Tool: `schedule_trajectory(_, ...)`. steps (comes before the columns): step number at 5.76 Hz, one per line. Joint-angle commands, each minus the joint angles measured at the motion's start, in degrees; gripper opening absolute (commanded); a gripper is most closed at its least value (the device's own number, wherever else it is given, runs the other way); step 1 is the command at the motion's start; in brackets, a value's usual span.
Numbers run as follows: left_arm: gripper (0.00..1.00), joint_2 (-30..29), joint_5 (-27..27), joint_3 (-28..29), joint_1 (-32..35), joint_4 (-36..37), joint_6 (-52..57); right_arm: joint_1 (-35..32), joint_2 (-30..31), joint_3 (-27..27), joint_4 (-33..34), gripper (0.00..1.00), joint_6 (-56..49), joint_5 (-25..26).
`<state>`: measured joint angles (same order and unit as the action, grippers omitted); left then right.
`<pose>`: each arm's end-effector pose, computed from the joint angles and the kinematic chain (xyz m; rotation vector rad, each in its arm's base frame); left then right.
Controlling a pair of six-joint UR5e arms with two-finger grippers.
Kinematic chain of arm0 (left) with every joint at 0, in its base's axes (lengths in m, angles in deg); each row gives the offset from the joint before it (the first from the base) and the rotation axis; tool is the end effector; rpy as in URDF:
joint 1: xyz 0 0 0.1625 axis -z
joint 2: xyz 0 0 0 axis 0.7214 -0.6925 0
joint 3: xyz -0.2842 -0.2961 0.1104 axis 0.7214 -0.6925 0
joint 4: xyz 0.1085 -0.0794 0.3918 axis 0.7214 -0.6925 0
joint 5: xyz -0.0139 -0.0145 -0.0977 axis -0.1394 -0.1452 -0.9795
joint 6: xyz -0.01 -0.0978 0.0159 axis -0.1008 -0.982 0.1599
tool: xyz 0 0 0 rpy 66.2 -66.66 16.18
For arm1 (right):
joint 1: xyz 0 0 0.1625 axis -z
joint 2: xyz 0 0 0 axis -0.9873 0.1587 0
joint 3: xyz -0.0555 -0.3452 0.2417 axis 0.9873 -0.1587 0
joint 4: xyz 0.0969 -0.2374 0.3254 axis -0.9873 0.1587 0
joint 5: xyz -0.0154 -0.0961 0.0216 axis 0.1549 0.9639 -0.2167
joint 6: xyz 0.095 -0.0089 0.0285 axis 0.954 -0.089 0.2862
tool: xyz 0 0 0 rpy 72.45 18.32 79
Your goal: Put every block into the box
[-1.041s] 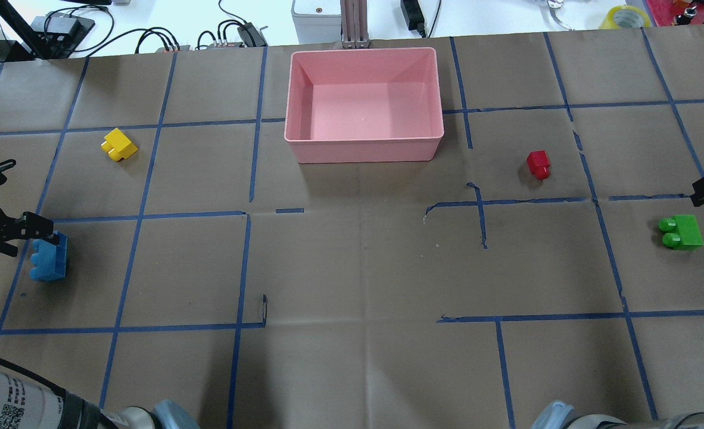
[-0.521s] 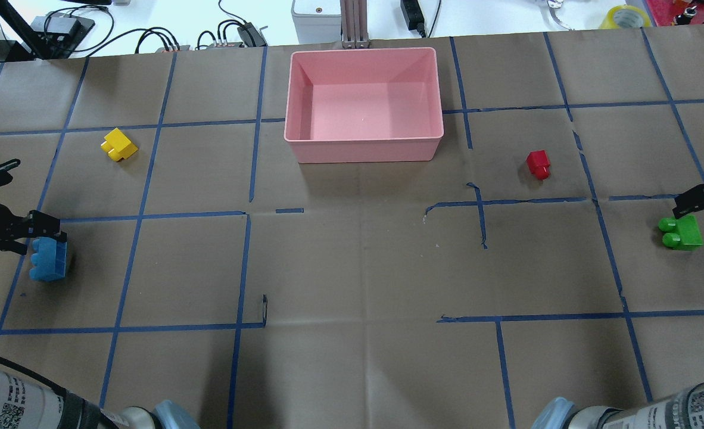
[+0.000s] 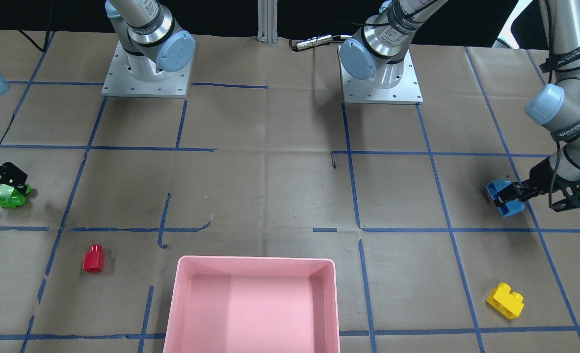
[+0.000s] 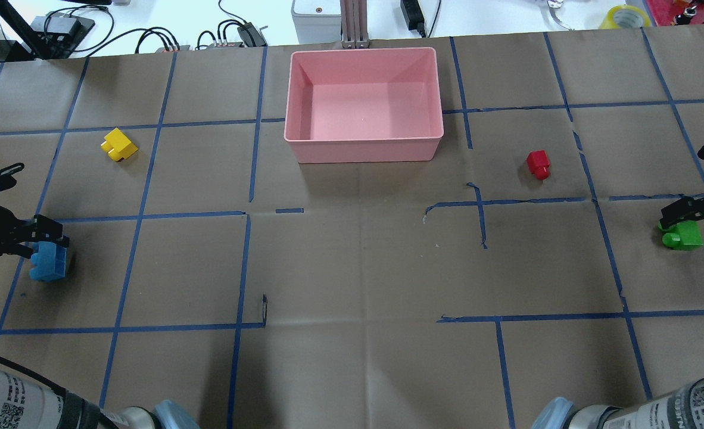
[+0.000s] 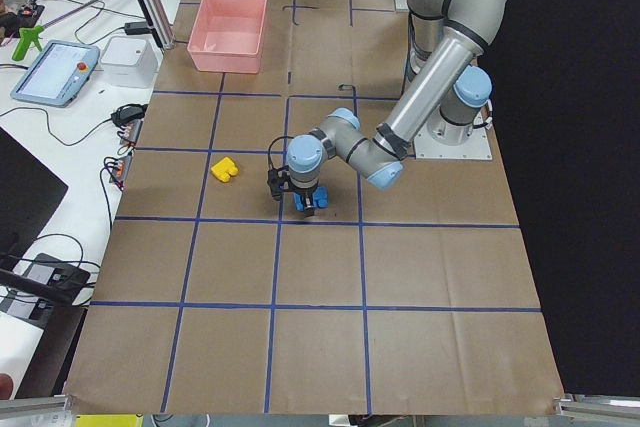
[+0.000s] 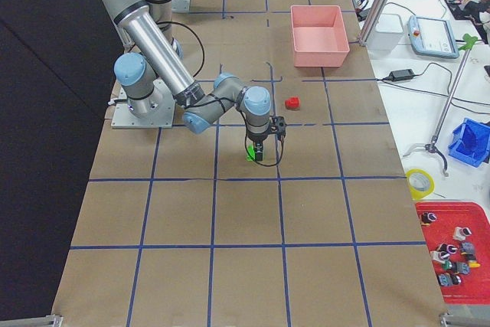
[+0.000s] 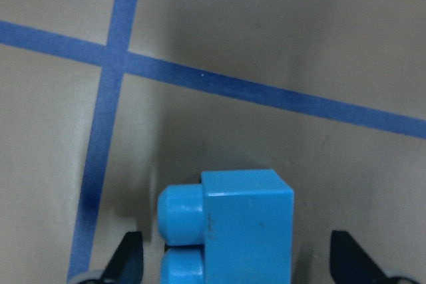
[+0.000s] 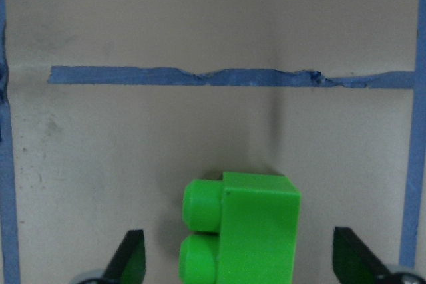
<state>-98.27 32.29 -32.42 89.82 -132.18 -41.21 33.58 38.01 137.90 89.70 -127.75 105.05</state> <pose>0.2965 -0.4794 0.1771 0.3210 -3.0061 -0.0030 -0.2476 -0.4700 0.2012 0.0317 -3.1378 0.0838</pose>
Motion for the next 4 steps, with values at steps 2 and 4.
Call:
schedule_trajectory(2,0.50,-0.1,0.2,0.2,-0.1,-0.1,0.1,0.0,-0.8,0.0,0.2,1.00,-0.1,0.2)
schedule_trajectory(4,0.30,0.7,3.1,1.3,0.1,-0.7,0.0,0.0,-1.7,-0.1,0.2,1.00,-0.2,0.1)
